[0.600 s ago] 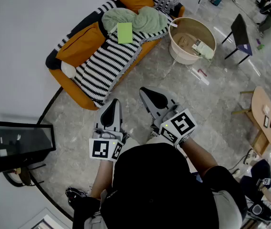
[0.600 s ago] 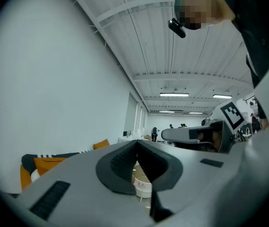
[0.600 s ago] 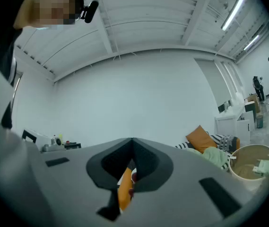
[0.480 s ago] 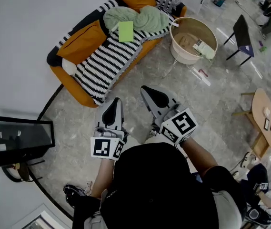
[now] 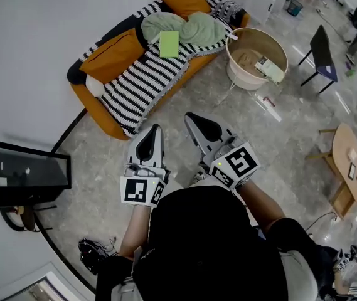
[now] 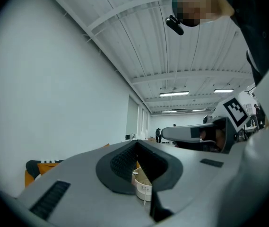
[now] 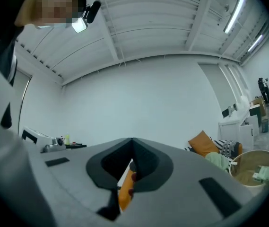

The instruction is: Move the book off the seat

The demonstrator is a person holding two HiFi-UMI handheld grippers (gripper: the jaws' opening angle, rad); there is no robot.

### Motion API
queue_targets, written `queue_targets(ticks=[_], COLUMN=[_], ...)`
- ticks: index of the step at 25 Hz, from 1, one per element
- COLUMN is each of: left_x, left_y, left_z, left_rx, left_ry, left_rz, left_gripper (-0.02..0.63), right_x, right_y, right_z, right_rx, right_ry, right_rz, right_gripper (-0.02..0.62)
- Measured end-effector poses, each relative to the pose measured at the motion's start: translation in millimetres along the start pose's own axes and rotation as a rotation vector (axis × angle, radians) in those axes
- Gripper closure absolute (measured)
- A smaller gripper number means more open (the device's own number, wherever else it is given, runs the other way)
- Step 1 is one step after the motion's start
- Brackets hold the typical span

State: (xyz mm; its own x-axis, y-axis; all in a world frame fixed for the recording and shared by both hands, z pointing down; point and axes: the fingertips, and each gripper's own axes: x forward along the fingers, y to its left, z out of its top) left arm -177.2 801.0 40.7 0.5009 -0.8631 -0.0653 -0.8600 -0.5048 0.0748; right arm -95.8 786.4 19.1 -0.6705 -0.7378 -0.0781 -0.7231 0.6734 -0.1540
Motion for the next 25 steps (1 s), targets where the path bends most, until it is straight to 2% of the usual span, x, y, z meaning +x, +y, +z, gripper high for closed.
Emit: queue_targets(ticks=[11,18,25], left_x=[-2,4,28], left_y=[-20,-12,5], left_z=[-5,-3,-8], left_rx=[0.003,-0.022,-0.027], left_ry=[0.014,-0.004,-0.006], left_rz=[-0.005,-0.002,-0.039], left_gripper=[0.595,0.595,0.595], right_x=[-19,-11,11], right_y=[-8,-5,-12], right_z=[5,-3,-7], right_rx=[0.054,0.060,0.029], right_ry=[-0.032,-0.003,0.016], right_rz=[0.002,0.012,0.002], right_gripper=[0.581,0.580,0.580])
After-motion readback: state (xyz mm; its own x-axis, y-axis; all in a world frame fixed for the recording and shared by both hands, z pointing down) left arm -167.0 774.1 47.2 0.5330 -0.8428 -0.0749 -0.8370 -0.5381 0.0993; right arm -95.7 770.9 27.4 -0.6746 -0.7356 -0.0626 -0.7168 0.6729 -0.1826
